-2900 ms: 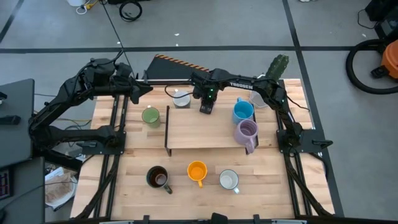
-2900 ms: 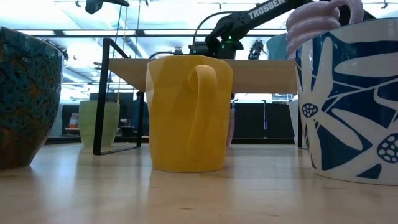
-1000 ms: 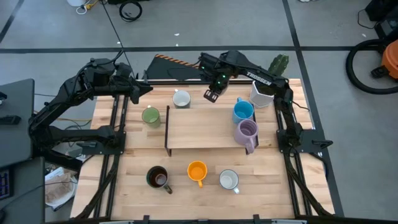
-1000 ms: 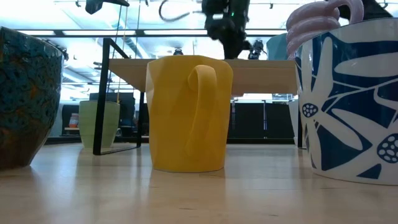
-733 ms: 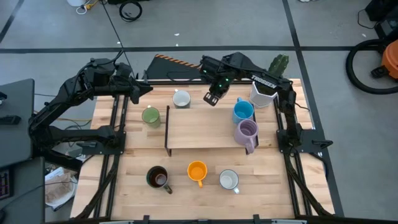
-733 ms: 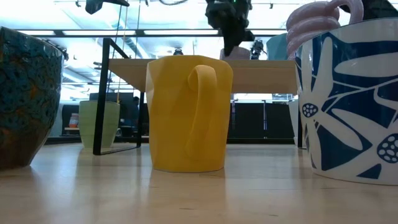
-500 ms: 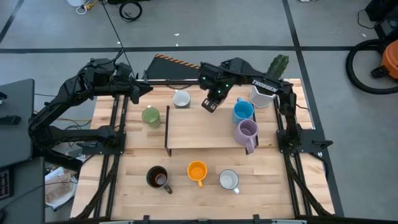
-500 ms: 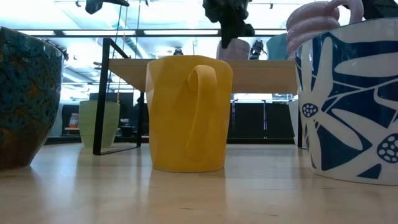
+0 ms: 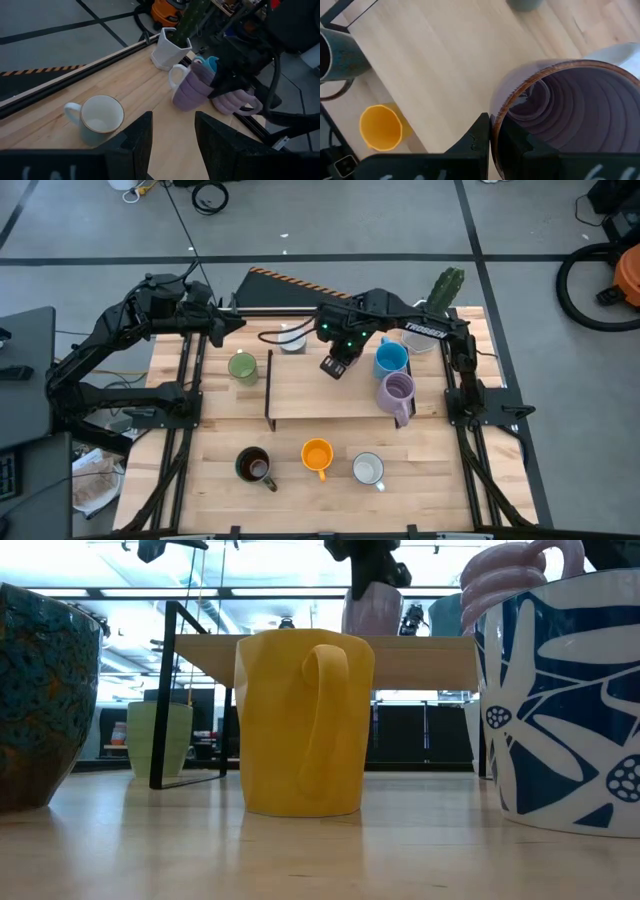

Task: Place coffee mugs
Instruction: Put the violet mug on the shelf

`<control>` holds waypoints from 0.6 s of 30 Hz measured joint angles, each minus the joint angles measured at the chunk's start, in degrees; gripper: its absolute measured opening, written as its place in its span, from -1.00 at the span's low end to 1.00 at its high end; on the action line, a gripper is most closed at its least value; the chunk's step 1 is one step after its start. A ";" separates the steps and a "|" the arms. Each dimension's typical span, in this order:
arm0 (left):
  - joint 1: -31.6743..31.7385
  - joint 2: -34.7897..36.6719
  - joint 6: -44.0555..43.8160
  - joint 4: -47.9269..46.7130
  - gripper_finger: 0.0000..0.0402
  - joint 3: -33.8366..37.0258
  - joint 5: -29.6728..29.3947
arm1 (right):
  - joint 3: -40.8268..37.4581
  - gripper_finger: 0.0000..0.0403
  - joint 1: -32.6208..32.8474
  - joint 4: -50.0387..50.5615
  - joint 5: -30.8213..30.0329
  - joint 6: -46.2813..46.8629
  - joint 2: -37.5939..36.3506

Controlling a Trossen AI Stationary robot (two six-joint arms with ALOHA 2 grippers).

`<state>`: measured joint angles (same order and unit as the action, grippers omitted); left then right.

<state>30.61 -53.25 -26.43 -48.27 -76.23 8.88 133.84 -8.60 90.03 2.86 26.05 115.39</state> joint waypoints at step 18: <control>0.00 0.00 0.08 0.00 -0.24 0.00 0.40 | -6.40 -0.72 0.72 0.54 1.61 0.94 0.10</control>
<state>30.61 -53.25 -26.35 -48.27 -76.23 9.28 127.44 -7.88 90.56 4.47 26.99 115.49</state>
